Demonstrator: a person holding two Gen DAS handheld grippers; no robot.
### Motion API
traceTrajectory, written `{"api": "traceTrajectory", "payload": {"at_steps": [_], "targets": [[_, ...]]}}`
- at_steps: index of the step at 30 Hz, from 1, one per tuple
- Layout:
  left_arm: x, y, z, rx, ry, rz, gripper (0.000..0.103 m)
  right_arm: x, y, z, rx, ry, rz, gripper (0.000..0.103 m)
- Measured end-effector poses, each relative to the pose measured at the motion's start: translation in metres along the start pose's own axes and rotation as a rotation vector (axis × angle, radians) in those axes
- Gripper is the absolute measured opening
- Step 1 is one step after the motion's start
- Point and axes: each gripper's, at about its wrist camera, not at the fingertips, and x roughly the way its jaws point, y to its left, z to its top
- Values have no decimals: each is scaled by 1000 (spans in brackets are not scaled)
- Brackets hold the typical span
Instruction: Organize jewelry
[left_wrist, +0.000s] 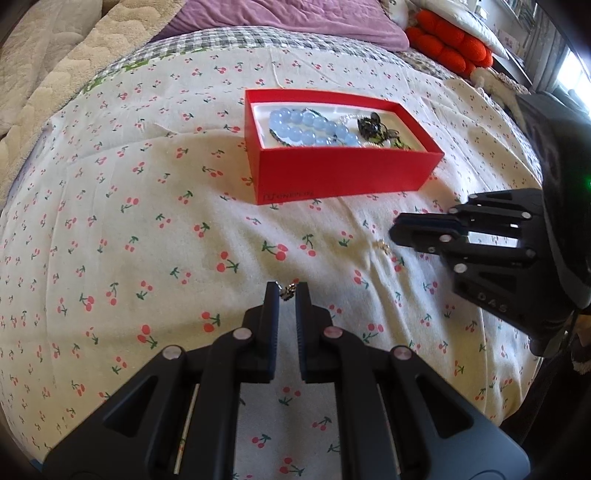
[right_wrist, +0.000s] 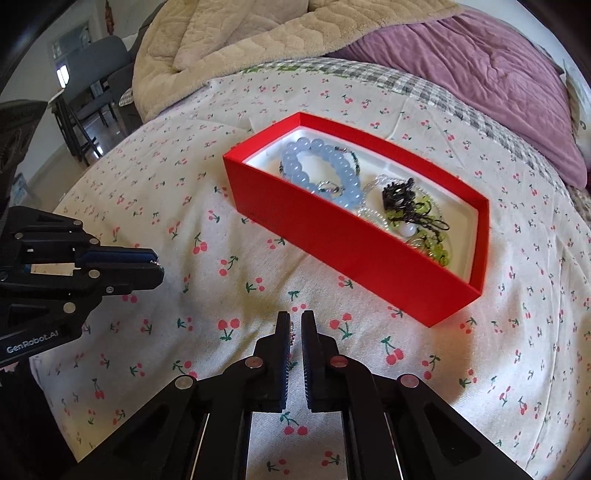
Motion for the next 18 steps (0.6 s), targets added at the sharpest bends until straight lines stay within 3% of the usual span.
{"api": "traceTrajectory", "payload": {"at_steps": [7, 12, 13, 15, 16, 18], "targets": [[-5, 3, 7, -21, -18, -2, 10, -23, -16, 3, 47, -47, 10, 6], [-4, 2, 8, -21, -20, -8, 10, -17, -16, 1, 58, 4, 78, 14], [-3, 2, 7, -19, -16, -7, 10, -13, -13, 0, 47, 16, 75, 19], [-1, 2, 4, -17, -6, -4, 10, -8, -7, -2, 18, 32, 64, 47], [0, 3, 2, -16, -1, -2, 10, -6, -5, -3, 13, 32, 63, 74], [1, 4, 0, -17, 4, 0, 10, -6, 0, -4, 0, 7, 66, 75]]}}
